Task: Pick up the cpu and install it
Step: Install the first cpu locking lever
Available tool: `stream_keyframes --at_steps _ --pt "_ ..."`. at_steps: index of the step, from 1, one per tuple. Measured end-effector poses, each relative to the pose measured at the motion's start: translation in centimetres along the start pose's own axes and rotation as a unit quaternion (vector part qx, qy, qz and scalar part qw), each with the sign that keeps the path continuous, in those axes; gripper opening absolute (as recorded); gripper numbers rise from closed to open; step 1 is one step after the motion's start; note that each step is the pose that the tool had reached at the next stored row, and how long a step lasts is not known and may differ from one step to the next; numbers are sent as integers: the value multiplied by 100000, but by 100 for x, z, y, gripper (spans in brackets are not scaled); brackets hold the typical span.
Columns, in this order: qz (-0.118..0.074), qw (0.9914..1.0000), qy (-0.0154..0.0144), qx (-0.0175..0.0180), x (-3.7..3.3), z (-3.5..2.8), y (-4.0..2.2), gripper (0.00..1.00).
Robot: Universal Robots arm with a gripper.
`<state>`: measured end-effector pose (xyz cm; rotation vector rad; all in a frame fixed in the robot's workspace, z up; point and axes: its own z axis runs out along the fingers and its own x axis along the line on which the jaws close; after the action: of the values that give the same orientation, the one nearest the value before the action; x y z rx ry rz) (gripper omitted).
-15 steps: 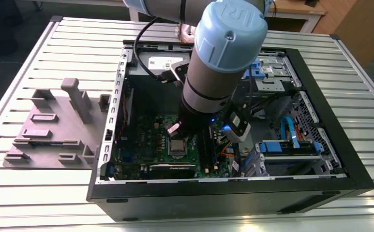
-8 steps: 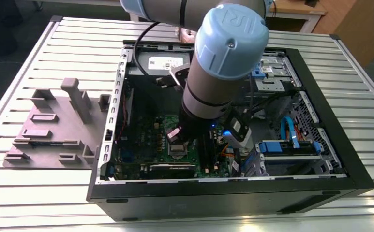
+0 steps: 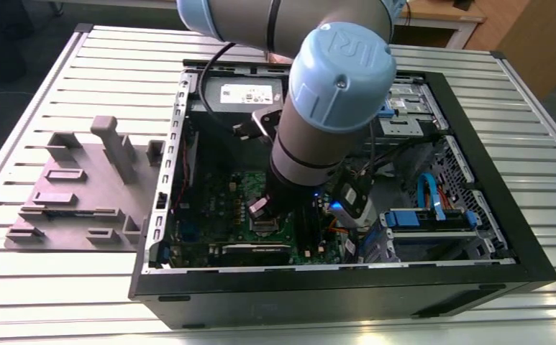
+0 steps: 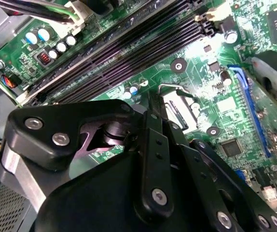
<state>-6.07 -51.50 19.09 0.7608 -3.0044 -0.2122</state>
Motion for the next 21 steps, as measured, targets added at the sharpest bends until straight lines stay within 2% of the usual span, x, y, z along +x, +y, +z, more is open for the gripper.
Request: stream_keyframes --at_steps 11,12,15,21 --pt "-1 100000 8 11 -41 54 -30 10" --pt "15 100000 110 108 -46 59 -33 10" --pt "13 100000 112 106 -46 59 -33 10" --pt "-13 100000 -116 -170 -35 51 -28 10"
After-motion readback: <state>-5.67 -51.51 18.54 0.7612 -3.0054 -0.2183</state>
